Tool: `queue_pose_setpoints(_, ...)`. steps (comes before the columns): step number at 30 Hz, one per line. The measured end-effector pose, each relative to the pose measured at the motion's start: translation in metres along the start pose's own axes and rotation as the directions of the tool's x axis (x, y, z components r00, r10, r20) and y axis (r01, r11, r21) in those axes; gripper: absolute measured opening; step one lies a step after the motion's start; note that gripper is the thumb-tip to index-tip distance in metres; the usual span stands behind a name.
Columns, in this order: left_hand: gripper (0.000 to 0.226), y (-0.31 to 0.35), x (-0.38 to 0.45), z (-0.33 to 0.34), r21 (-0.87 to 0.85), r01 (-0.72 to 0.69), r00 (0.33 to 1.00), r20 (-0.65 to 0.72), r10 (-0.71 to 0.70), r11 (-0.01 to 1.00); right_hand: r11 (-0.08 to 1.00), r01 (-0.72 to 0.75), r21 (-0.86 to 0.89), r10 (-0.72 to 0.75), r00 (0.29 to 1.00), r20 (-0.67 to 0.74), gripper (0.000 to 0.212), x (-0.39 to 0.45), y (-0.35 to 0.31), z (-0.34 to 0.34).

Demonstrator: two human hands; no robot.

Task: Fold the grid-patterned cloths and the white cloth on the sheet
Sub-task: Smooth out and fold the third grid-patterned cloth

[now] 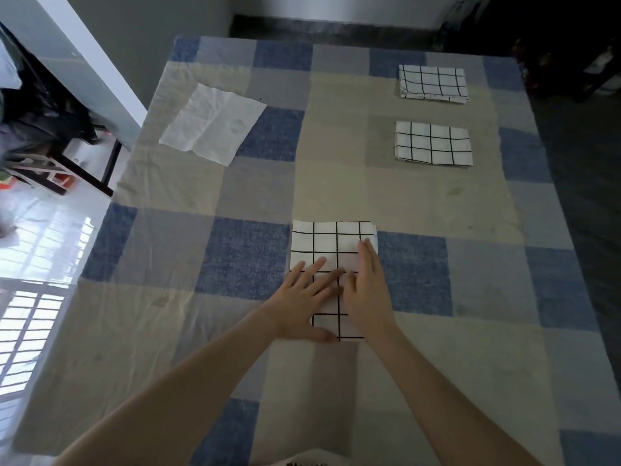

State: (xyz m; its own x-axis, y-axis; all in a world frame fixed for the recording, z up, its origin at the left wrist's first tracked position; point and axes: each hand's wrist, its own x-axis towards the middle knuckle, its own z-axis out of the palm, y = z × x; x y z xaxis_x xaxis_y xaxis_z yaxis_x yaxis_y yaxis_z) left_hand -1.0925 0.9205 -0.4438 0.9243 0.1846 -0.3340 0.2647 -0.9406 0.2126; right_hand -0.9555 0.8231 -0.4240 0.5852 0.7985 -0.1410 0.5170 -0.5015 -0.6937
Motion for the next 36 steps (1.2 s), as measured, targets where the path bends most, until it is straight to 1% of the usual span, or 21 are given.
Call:
queue_pose_setpoints(2, 0.107, 0.002, 0.0, -0.001, -0.008, 0.008, 1.0, 0.026, -0.008, 1.0, 0.989, 0.138, -0.062, -0.139, 0.99, -0.012, 0.055, 0.01, -0.017, 0.005)
queue_pose_setpoints(4, 0.102, 0.002, -0.001, -0.002, -0.002, 0.041, 0.998, 0.038, -0.041, 0.999, 0.962, 0.248, -0.117, -0.246, 0.969, 0.034, 0.054, 0.012, -0.029, 0.016)
queue_pose_setpoints(5, 0.097, 0.002, -0.001, -0.002, 0.044, 0.038, 0.998, 0.039, -0.04, 0.998, 0.947, 0.285, -0.145, -0.277, 0.958, 0.077, 0.055, 0.009, -0.032, 0.023)
queue_pose_setpoints(7, 0.085, 0.003, -0.002, -0.004, 0.188, -0.022, 0.998, 0.069, 0.01, 0.982, 0.906, 0.349, -0.24, -0.316, 0.934, 0.165, 0.056, -0.001, -0.027, 0.038)
queue_pose_setpoints(8, 0.085, 0.004, -0.001, -0.003, 0.211, -0.031, 0.997, 0.08, 0.015, 0.977, 0.875, 0.38, -0.3, -0.335, 0.923, 0.192, 0.057, -0.007, -0.022, 0.043)
queue_pose_setpoints(9, 0.089, 0.003, 0.0, -0.003, 0.188, -0.021, 0.997, 0.071, 0.008, 0.982, 0.848, 0.402, -0.347, -0.348, 0.914, 0.208, 0.057, -0.011, -0.014, 0.045)
queue_pose_setpoints(13, 0.103, -0.001, 0.0, 0.006, 0.071, -0.007, 0.999, -0.04, 0.01, 0.997, 0.853, 0.359, -0.379, -0.308, 0.932, 0.191, 0.06, -0.017, 0.012, 0.034)
queue_pose_setpoints(15, 0.099, -0.003, -0.002, 0.009, 0.057, -0.028, 0.998, -0.062, 0.031, 0.998, 0.845, 0.336, -0.415, -0.288, 0.942, 0.175, 0.062, -0.02, 0.024, 0.028)
queue_pose_setpoints(18, 0.098, -0.003, -0.003, 0.006, 0.05, -0.045, 0.994, -0.093, 0.049, 0.998, 0.861, 0.251, -0.443, -0.215, 0.968, 0.13, 0.067, -0.022, 0.033, 0.025)
queue_pose_setpoints(21, 0.095, -0.014, -0.011, 0.002, 0.055, -0.021, 0.994, -0.103, 0.026, 0.998, 0.851, 0.223, -0.475, -0.183, 0.975, 0.129, 0.068, -0.022, 0.034, 0.026)
queue_pose_setpoints(22, 0.089, -0.023, -0.015, 0.001, 0.065, 0.009, 0.995, -0.099, -0.003, 0.998, 0.849, 0.219, -0.481, -0.177, 0.975, 0.132, 0.068, -0.022, 0.033, 0.027)
queue_pose_setpoints(24, 0.077, -0.05, -0.026, -0.004, 0.084, 0.15, 0.984, -0.108, -0.141, 0.985, 0.842, 0.217, -0.493, -0.171, 0.976, 0.137, 0.069, -0.022, 0.033, 0.027)
queue_pose_setpoints(25, 0.074, -0.065, -0.03, -0.007, 0.084, 0.248, 0.964, -0.116, -0.237, 0.965, 0.839, 0.218, -0.499, -0.172, 0.975, 0.137, 0.069, -0.023, 0.033, 0.027)
queue_pose_setpoints(27, 0.078, -0.086, -0.034, -0.016, 0.011, 0.432, 0.895, -0.126, -0.428, 0.902, 0.833, 0.219, -0.508, -0.172, 0.975, 0.138, 0.069, -0.022, 0.033, 0.028)
queue_pose_setpoints(28, 0.08, -0.09, -0.033, -0.022, -0.049, 0.49, 0.858, -0.147, -0.492, 0.87, 0.835, 0.216, -0.507, -0.17, 0.976, 0.135, 0.069, -0.022, 0.032, 0.027)
queue_pose_setpoints(29, 0.078, -0.088, -0.031, -0.028, -0.09, 0.505, 0.839, -0.181, -0.513, 0.858, 0.839, 0.212, -0.501, -0.169, 0.977, 0.13, 0.07, -0.022, 0.032, 0.027)
queue_pose_setpoints(30, 0.075, -0.082, -0.026, -0.034, -0.097, 0.479, 0.846, -0.214, -0.489, 0.872, 0.842, 0.21, -0.496, -0.169, 0.977, 0.128, 0.07, -0.022, 0.032, 0.027)
queue_pose_setpoints(31, 0.07, -0.072, -0.021, -0.038, -0.085, 0.42, 0.872, -0.237, -0.428, 0.903, 0.844, 0.207, -0.494, -0.163, 0.978, 0.13, 0.071, -0.022, 0.032, 0.027)
queue_pose_setpoints(33, 0.062, -0.046, -0.006, -0.039, -0.065, 0.247, 0.932, -0.256, -0.255, 0.967, 0.847, 0.203, -0.491, -0.156, 0.979, 0.135, 0.071, -0.022, 0.031, 0.027)
queue_pose_setpoints(35, 0.058, -0.02, 0.01, -0.031, -0.064, 0.127, 0.959, -0.247, -0.139, 0.99, 0.847, 0.21, -0.488, -0.162, 0.977, 0.138, 0.07, -0.023, 0.03, 0.027)
queue_pose_setpoints(36, 0.057, -0.011, 0.015, -0.023, -0.072, 0.107, 0.966, -0.227, -0.121, 0.992, 0.85, 0.21, -0.483, -0.165, 0.977, 0.136, 0.07, -0.022, 0.029, 0.027)
